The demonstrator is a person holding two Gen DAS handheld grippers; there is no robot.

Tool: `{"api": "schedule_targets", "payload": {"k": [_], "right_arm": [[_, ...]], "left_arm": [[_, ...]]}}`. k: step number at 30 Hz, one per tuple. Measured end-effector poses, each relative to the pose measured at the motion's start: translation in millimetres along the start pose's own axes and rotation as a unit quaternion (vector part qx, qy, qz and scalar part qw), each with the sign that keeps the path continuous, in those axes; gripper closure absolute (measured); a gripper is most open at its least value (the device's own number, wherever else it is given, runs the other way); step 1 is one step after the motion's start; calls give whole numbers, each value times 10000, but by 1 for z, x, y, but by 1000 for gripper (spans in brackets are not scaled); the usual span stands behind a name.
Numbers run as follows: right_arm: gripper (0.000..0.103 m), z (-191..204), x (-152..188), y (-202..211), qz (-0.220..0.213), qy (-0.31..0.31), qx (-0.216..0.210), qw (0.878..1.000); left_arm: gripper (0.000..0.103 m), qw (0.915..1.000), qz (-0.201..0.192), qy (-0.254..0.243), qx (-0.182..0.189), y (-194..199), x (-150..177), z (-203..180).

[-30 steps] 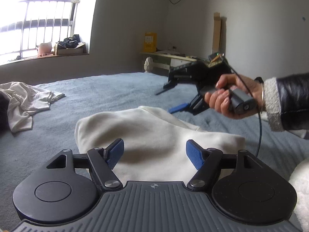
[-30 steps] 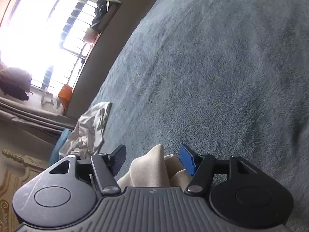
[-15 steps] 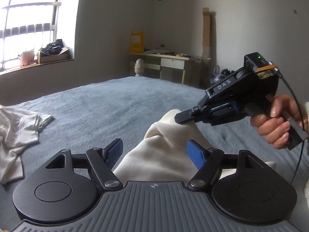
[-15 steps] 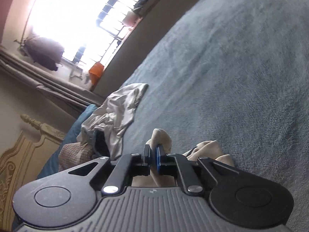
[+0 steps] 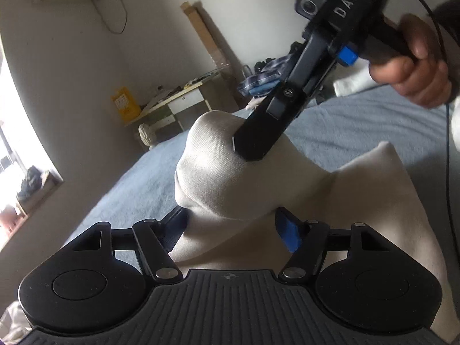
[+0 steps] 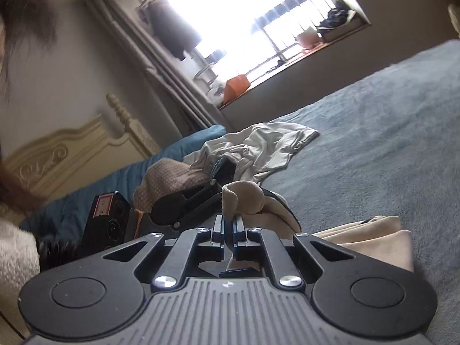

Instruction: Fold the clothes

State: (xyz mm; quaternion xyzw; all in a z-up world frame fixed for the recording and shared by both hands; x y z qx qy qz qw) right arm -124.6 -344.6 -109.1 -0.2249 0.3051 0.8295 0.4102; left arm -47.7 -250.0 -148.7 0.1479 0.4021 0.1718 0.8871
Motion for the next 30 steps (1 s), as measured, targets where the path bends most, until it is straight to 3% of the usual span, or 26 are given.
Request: {"api": "schedule_targets", "payload": {"k": [2,6,10,17,19,21,22,23,27,30], "right_arm": [[97,12,9,-1,104,367,24,9993],[97,24,18,6,151,750,32,9971],[97,27,16,17,66,785,-41,9969],[97,24,6,27,-160,582,-143,9981],[97,20,0,29,-252,400,-218,9986],[97,21,-5,31,-333,389,-235,9984],[97,24,-5,31,-309,498,-226,9980],[97,28,-3,31,-276,599,-215,9976],[97,39,7,26,-87,1005,-68,9949],[97,52,24,14,183,1575,57,9873]], "left_arm": [[45,9998,0,-154,-99,4,-1,-6],[45,9988,32,-433,-235,10,-2,-10],[46,9981,62,-543,-276,11,-3,-11],[65,9984,38,-389,-419,17,-9,-8],[63,9987,88,-334,-383,20,-10,-6],[53,9988,167,-349,-316,26,-13,-6],[39,9987,203,-338,-331,31,-13,-4],[29,9989,244,-274,-293,36,-12,-1],[27,9959,685,591,-96,60,11,19],[27,9784,1086,1748,-175,76,35,51]]}}
Point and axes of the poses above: each gripper's, at about its wrist camera, not at the fingertips, and y roughly against the way its jaws point, z to its left, x to its underside, the point moved 8 cm from there along -y, roughly the way its jaws point, and after that the axes turned 12 degrees about -y, right-handed, at the moved point
